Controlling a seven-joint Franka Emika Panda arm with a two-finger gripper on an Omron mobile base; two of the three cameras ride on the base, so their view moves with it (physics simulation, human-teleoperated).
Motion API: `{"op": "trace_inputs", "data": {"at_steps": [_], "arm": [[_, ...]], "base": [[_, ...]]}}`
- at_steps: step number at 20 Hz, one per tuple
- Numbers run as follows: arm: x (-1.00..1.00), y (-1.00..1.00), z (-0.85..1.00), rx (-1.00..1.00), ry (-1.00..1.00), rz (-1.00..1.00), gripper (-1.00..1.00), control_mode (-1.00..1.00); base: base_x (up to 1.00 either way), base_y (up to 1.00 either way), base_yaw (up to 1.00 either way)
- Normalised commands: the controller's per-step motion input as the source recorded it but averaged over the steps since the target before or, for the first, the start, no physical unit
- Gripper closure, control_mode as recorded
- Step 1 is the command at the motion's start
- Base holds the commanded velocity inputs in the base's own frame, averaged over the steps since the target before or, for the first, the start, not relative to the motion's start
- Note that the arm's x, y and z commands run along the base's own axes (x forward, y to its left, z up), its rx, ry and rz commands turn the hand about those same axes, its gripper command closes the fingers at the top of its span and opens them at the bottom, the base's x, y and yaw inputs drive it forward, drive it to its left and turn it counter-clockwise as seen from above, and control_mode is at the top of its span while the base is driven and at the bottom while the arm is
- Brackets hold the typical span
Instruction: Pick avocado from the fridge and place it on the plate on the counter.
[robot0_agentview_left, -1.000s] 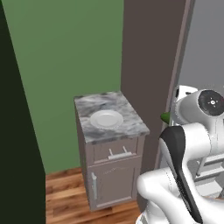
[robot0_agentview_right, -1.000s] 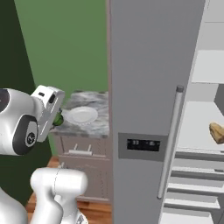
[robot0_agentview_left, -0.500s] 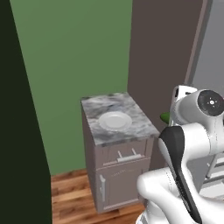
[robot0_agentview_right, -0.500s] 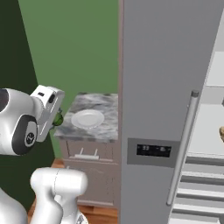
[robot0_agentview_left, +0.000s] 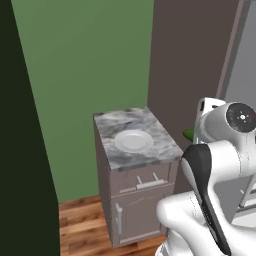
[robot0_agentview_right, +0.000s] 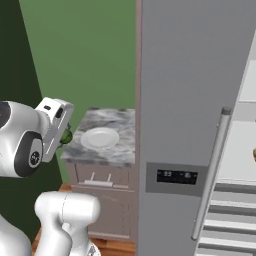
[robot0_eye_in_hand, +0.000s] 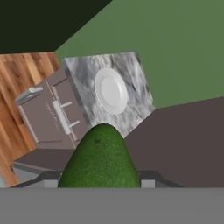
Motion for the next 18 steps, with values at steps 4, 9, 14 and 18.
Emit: {"op": "trace_inputs", "data": {"at_steps": [4, 9, 14, 18], "arm": [[0.0, 0.0, 0.0, 0.0, 0.0, 0.0, 1.0, 1.0], [0.0, 0.0, 0.0, 0.0, 0.0, 0.0, 1.0, 1.0], [0.0, 0.0, 0.0, 0.0, 0.0, 0.0, 1.0, 1.0], [0.0, 0.0, 0.0, 0.0, 0.0, 0.0, 1.0, 1.0]], "base": [[0.36, 0.27, 0.0], [0.33, 0.26, 0.0], [0.29, 0.31, 0.0], [0.41, 0.4, 0.0]]}}
